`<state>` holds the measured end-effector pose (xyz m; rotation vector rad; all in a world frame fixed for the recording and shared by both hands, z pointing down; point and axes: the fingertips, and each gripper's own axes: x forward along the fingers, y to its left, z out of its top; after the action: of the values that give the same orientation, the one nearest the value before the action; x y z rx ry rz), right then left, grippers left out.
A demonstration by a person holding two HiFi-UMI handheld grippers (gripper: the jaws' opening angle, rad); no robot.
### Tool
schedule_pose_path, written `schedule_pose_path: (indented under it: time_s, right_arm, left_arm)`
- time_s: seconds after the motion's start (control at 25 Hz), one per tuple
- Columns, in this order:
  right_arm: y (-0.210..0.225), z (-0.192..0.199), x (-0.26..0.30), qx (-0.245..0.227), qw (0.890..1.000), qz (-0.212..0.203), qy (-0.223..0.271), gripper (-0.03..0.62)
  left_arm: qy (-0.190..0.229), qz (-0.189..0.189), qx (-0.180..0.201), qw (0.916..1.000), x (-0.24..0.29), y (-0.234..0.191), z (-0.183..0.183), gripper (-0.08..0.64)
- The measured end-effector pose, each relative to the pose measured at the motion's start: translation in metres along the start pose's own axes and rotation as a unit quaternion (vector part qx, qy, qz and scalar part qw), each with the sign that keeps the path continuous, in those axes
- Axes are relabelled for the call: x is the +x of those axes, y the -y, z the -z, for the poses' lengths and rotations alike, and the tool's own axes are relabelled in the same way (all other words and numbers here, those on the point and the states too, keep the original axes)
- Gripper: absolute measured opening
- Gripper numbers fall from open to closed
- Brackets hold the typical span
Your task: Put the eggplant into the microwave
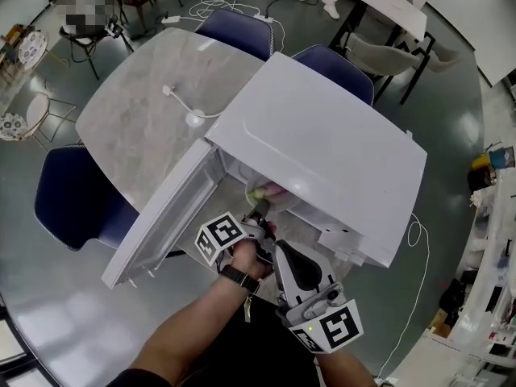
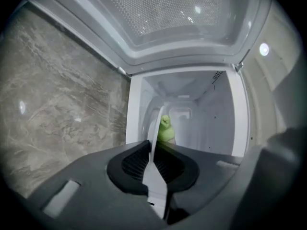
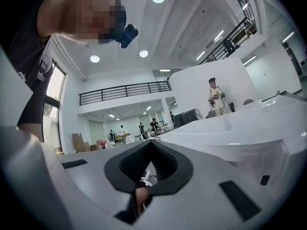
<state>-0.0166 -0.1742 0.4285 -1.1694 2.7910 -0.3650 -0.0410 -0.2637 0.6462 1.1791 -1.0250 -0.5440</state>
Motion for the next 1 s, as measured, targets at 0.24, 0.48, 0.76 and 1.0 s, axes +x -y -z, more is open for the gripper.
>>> schedule_pose_path:
  time_s: [0.24, 0.48, 0.76, 1.0]
  right_arm:
    - [0.008, 0.002, -0.002, -0.001, 1.000, 0.008, 0.004, 0.002]
    - [0.011, 0.005, -0.006, 0.001, 1.000, 0.011, 0.001, 0.002]
    - [0.013, 0.006, -0.009, 0.009, 1.000, 0.008, -0.001, 0.002]
    - [0.011, 0.010, -0.007, 0.015, 1.000, 0.004, -0.004, 0.002]
  left_arm:
    - [-0.001, 0.001, 0.001, 1.0000, 0.012, -0.001, 0.004, 0.025]
    - [-0.012, 0.012, 0.037, 0.9992, 0.024, 0.004, 0.006, 0.025]
    - [-0.059, -0.004, 0.152, 0.9866, 0.035, 0.002, 0.014, 0.025]
    - [-0.106, -0.010, 0.264, 0.9585, 0.036, 0.007, 0.020, 0.037]
